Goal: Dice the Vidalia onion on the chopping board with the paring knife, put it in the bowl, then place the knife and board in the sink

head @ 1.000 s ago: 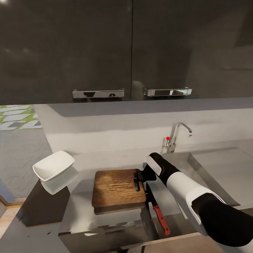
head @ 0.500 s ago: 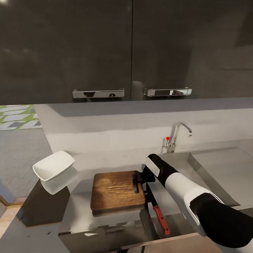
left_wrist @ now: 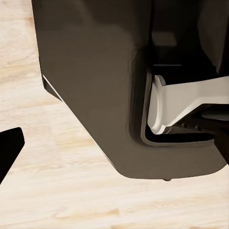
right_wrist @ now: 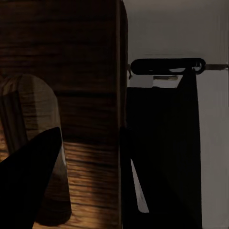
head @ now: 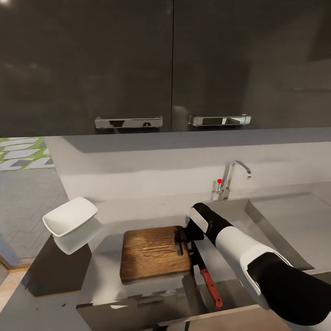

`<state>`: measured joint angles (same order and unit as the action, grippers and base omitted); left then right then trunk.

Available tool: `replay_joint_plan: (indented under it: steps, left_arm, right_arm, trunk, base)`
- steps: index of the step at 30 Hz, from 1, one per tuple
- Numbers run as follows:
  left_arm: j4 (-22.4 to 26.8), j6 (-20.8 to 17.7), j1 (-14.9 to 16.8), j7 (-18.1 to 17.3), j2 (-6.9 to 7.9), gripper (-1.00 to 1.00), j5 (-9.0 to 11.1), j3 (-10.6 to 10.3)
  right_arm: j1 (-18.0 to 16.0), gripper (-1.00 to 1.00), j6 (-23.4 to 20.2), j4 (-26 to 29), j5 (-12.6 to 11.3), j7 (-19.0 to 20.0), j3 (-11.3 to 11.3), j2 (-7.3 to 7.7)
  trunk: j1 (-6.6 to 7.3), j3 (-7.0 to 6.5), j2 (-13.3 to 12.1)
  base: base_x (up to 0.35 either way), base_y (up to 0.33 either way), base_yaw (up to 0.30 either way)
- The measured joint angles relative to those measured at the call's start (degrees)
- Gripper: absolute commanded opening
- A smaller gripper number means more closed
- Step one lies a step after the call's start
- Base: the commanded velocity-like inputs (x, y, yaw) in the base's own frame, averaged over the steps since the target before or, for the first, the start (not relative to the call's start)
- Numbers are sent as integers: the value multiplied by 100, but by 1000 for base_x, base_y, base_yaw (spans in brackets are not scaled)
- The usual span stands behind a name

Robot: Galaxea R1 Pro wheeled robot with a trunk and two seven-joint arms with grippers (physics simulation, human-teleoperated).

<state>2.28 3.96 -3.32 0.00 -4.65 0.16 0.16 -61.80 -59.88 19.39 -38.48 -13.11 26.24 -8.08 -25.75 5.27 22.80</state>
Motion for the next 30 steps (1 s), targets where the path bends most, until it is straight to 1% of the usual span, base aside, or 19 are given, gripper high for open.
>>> replay_joint_plan:
  steps: [18,19,30]
  left_arm:
    - [0,0,0,0,0,100,0,0]
    - [0,0,0,0,0,100,0,0]
    - [0,1,0,0,0,100,0,0]
  right_arm:
    - [-1,-100,0,-28,-1,1,10,-12]
    - [-1,100,0,-28,-2,1,10,-12]
    - [-1,100,0,-28,-10,1,26,-21]
  trunk:
    - [0,0,0]
    - [0,0,0]
    - [0,0,0]
  base:
    - [0,0,0]
    - [0,0,0]
    - [0,0,0]
